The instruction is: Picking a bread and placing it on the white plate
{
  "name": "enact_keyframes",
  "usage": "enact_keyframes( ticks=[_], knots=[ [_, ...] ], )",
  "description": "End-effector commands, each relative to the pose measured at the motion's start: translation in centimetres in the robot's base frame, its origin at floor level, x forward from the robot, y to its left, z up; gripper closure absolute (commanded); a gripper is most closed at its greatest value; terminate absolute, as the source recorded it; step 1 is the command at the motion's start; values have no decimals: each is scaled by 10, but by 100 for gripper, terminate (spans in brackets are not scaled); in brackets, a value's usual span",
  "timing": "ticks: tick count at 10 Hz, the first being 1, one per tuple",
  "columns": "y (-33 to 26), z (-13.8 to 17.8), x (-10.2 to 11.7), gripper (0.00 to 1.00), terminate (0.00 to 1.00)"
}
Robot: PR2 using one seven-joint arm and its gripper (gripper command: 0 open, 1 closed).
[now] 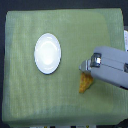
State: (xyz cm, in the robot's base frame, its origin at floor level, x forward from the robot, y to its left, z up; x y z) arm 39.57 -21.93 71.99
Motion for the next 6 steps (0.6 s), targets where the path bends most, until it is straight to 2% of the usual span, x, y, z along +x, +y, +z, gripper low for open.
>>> enact_keyframes(
  ticks=[1,6],
  knots=[
    [4,-8,7,100,0],
    [10,-3,9,100,0]
  ],
)
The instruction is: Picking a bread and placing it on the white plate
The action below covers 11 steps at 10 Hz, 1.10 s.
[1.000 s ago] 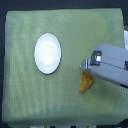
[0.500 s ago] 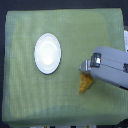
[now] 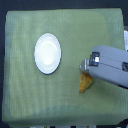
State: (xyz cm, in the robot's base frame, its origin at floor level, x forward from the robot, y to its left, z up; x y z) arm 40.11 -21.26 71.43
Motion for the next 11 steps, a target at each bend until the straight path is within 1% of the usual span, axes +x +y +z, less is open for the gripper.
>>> enact_keyframes(
  ticks=[1,5,8,10,11],
  knots=[
    [2,3,6,100,0],
    [0,5,6,100,0],
    [-3,12,9,100,0],
    [-1,40,20,100,0],
    [2,62,28,100,0]
  ],
)
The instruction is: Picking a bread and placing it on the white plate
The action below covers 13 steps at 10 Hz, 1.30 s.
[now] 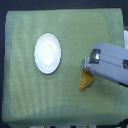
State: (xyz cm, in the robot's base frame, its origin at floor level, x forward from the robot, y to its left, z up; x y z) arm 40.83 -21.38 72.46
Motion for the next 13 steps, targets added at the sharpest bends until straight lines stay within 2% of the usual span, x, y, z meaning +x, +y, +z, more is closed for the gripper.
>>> enact_keyframes(
  ticks=[1,3,5,6,8,9,11,13],
  knots=[
    [4,71,28,100,0],
    [9,109,47,100,0],
    [21,130,63,100,0],
    [42,148,84,100,0],
    [82,163,107,100,0],
    [112,166,119,100,0],
    [172,160,124,100,0],
    [206,155,127,100,0]
  ],
)
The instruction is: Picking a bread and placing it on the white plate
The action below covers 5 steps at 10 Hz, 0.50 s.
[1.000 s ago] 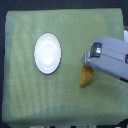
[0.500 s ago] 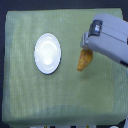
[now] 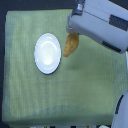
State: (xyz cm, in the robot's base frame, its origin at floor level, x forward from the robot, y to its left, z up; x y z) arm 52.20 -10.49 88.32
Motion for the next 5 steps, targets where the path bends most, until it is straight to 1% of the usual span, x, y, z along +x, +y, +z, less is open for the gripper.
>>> enact_keyframes(
  ticks=[1,3,5],
  knots=[
    [112,-7,11,100,0],
    [144,-20,1,100,0],
    [163,-28,1,100,0]
  ],
)
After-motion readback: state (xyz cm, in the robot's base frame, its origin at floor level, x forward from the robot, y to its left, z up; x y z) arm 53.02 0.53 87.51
